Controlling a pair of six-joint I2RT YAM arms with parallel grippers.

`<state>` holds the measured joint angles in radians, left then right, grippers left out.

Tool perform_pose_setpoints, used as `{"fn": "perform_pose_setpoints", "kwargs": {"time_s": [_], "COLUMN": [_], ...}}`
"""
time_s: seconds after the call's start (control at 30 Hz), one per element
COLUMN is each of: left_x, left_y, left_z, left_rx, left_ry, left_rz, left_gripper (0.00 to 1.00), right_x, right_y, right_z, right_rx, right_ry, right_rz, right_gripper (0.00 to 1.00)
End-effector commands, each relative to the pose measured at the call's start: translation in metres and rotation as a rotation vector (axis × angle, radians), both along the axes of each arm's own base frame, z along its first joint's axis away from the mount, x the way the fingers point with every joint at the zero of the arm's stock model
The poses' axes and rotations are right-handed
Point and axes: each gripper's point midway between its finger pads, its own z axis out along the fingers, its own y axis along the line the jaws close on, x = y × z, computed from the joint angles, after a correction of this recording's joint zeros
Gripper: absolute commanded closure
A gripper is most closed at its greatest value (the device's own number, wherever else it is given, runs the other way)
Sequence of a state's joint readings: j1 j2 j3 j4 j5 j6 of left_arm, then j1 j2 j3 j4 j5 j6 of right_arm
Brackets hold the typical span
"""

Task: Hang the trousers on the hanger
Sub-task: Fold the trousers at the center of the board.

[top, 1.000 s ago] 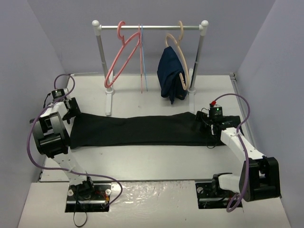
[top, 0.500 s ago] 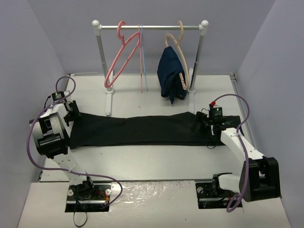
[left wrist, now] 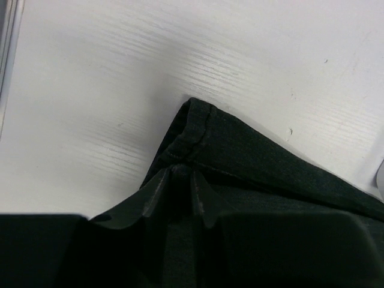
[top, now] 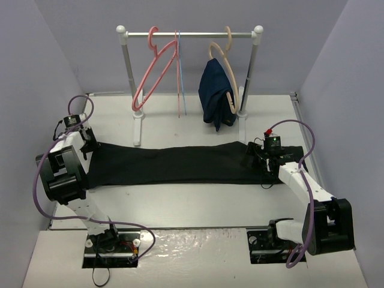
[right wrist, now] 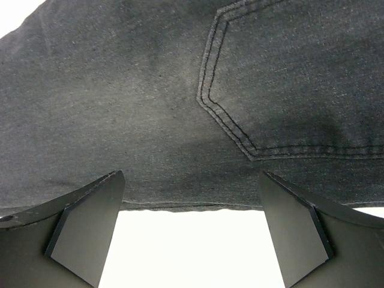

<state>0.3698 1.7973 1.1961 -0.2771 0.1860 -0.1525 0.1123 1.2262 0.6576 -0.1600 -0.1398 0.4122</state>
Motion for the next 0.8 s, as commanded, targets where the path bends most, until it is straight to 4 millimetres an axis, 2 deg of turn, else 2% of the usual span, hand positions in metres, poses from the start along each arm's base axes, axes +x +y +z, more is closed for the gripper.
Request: {"fn": "perform_pose_setpoints", "kwargs": {"time_s": [0.0,0.23,0.5,0.63,0.7,0.77], "left_x": [0.009,0.025,0.039,0.041,0.042,0.041], "left_y": [0.011,0.019,0.025,0.025,0.029,0.035], "left_z": [0.046,0.068,0.063,0.052,0.05,0.063], "left_rx": [0.051,0.081,0.087,0.091,0.102,0.123], "left_ry": [-0.092,-0.145,-0.144,-0.125,-0.116,-0.131], "left_rz": [0.022,0.028,0.035,0.035,0.049,0.086], "left_gripper": [0.99,1.0,1.0,0.84,0.69,0.58], "right_x": [0.006,0.006,0.004,0.004,0.004,0.006], "right_y": [0.004,0.004,0.003,0.003,0.003,0.005], "right_z": [0.012,0.009,0.008,0.006,0.006,0.009], "right_rx": [0.01,0.01,0.009,0.005,0.009,0.013], "right_ry": [-0.06,-0.053,-0.049,-0.045,-0.041,-0.05], "right_rz": [0.023,0.024,0.018,0.016,0.018,0.023], "right_gripper": [0.09,0.09,0.09,0.09,0.09,0.09]}}
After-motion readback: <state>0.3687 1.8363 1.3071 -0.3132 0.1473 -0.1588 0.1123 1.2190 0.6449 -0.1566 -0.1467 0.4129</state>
